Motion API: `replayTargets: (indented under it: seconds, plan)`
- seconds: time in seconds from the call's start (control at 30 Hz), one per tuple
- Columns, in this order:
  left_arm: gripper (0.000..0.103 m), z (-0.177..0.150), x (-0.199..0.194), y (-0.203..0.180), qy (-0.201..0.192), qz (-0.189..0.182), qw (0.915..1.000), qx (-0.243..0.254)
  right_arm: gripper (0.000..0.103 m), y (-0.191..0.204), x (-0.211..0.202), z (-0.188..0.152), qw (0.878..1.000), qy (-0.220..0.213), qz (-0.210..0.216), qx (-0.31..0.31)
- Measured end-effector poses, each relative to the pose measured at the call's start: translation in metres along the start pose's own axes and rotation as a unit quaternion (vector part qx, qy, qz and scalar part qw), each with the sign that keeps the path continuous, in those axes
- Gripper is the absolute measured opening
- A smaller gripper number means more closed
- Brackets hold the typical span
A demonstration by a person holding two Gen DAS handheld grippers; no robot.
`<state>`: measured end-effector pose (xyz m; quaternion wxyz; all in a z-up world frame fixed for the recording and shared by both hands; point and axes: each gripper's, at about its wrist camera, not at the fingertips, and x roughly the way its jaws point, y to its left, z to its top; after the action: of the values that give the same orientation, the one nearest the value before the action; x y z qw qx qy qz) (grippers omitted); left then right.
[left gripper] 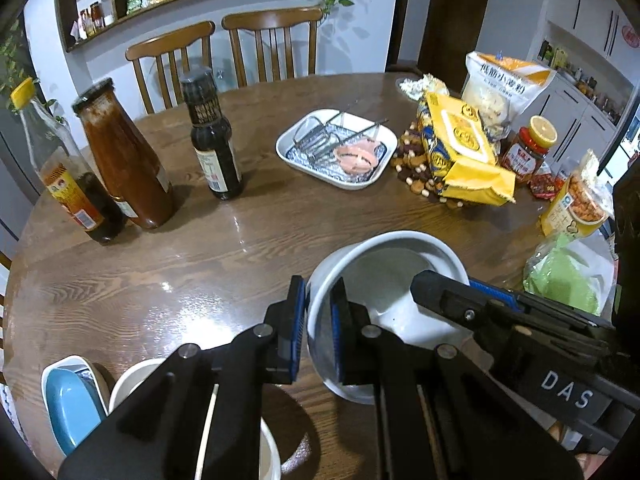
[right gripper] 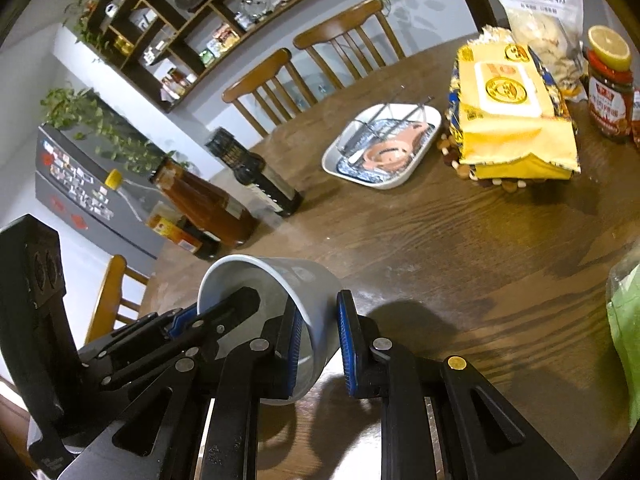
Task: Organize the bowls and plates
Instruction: 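Carry the held ramekin over the nested white bowls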
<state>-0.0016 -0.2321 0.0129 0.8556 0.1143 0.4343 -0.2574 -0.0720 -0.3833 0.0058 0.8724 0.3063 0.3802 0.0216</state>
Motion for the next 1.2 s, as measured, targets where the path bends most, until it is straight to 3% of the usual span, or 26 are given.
replayTargets:
  seconds: [0.47, 0.77, 1.2]
  plan:
    - [0.012, -0.024, -0.039, 0.025, -0.019, 0.013, 0.9993, -0.029, 0.020, 0.048, -0.018, -0.015, 0.999, 0.003, 0.014, -0.050]
    - [0.013, -0.041, -0.037, 0.043, -0.008, 0.032, 0.9985, -0.044, 0.015, 0.065, 0.003, -0.035, 0.997, 0.025, 0.003, -0.075]
    - [0.013, -0.031, -0.057, 0.047, -0.033, 0.020, 0.9984, -0.041, 0.015, 0.077, -0.014, -0.031, 0.997, 0.001, 0.007, -0.076]
